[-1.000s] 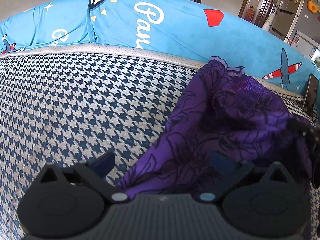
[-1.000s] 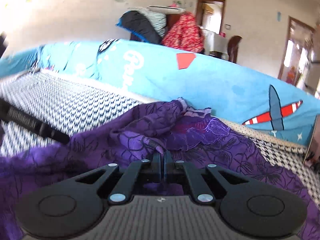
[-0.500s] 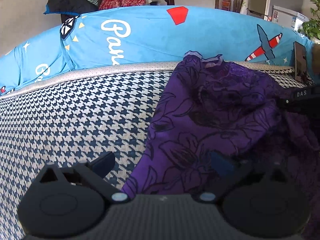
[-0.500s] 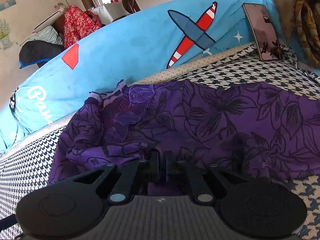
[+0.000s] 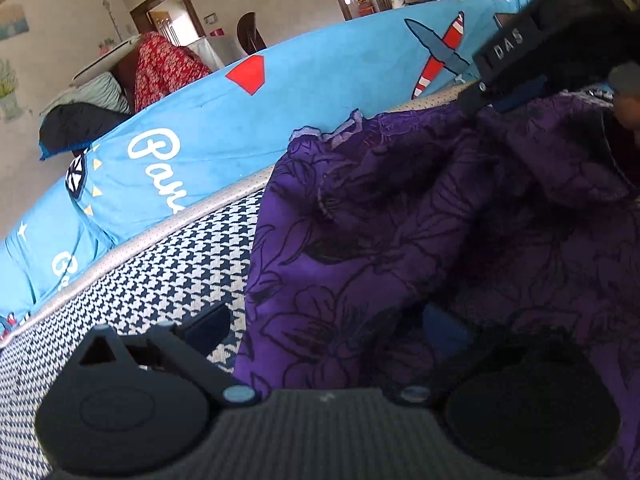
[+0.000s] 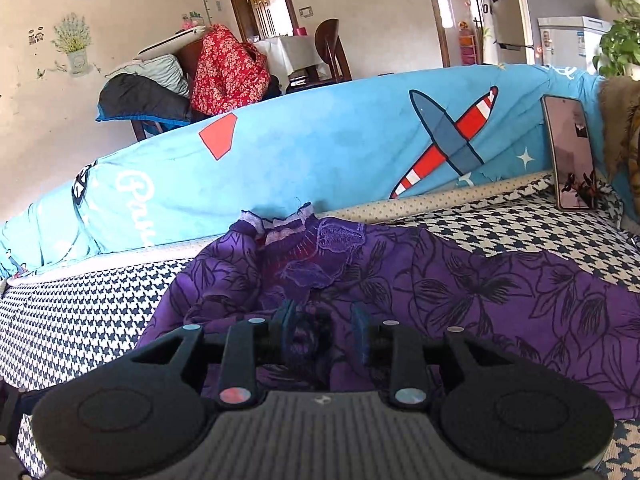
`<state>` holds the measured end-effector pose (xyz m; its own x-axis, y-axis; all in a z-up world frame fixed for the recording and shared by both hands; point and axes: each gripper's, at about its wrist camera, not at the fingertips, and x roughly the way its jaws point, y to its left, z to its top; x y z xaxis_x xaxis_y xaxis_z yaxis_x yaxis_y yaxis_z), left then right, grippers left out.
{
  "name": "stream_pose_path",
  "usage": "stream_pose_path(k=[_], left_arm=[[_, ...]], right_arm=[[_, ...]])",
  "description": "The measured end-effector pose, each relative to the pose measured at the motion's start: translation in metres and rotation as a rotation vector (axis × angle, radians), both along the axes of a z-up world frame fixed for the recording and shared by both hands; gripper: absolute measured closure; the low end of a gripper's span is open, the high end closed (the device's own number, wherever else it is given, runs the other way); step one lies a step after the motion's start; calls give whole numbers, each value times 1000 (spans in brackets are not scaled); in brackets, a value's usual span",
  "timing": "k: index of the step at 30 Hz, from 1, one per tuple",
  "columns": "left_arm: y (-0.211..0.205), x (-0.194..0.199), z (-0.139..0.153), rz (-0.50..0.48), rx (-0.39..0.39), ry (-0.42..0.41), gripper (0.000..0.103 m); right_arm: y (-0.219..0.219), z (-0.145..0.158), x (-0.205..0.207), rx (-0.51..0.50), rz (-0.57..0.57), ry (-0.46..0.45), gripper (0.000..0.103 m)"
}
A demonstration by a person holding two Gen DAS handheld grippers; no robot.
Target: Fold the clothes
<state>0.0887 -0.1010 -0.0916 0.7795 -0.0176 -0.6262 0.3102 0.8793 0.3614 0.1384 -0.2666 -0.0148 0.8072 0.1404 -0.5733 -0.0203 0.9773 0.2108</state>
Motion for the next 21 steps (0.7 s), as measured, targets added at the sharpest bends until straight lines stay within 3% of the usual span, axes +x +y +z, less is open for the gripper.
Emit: stream_pose_path(k=[5,16,21], left_arm=[[-21,2,-15,-21,111,-42,0],[-58,12,-30,-72,166,-40,0],[-68,22,-36,-38,207,-76,2]], right_arm=[[-1,5,-5,-7,4,-25,70],[-6,11,-19,39,47,-19,68],[-11,10,-21,46,42,3,66]])
